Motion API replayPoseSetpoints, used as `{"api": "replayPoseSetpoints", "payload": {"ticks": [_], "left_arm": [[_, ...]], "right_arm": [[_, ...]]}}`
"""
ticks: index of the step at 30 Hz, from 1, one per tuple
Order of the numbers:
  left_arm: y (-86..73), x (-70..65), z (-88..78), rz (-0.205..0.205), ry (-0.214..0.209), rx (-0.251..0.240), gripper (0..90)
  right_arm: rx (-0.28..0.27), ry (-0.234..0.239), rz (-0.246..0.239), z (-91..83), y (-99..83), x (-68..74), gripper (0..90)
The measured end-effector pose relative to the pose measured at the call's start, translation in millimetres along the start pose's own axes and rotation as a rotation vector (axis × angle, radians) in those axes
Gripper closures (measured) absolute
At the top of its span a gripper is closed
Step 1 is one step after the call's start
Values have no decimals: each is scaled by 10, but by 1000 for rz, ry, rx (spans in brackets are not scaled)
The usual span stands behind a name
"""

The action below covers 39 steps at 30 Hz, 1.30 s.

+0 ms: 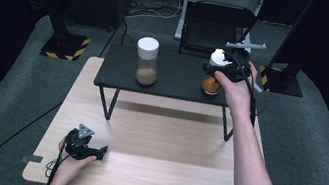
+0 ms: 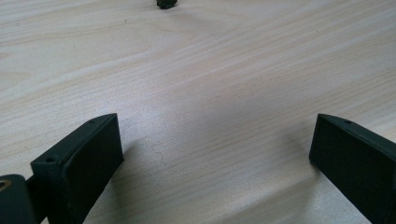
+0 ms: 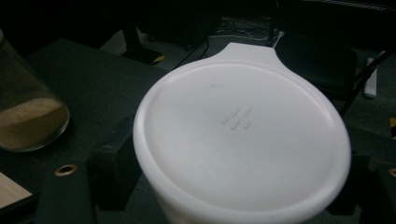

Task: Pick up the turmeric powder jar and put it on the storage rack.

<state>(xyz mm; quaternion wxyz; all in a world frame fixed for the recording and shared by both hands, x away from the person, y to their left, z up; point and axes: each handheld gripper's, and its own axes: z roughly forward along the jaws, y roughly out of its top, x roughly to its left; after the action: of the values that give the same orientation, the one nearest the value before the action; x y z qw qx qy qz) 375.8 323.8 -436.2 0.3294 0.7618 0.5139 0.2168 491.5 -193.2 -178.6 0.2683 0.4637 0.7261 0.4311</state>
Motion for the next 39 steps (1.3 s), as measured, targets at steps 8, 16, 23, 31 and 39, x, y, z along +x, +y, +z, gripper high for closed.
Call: {"api": "replayPoseSetpoints", "payload": {"ticks": [8, 16, 23, 31, 39], "left_arm": [[0, 0, 0, 0, 0, 0, 21], [0, 0, 0, 0, 0, 0, 20], [0, 0, 0, 0, 0, 0, 20], [0, -2, 0, 0, 1, 0, 20], [0, -7, 0, -1, 3, 0, 20]], "right_arm": [[-27, -17, -4, -151, -67, 79, 103], [-53, 3, -1, -373, -276, 16, 95], [-73, 3, 3, -538, -553, -79, 88], [-92, -37, -13, -670, -924, -109, 68], [-128, -46, -10, -750, -1352, -147, 62]]}}
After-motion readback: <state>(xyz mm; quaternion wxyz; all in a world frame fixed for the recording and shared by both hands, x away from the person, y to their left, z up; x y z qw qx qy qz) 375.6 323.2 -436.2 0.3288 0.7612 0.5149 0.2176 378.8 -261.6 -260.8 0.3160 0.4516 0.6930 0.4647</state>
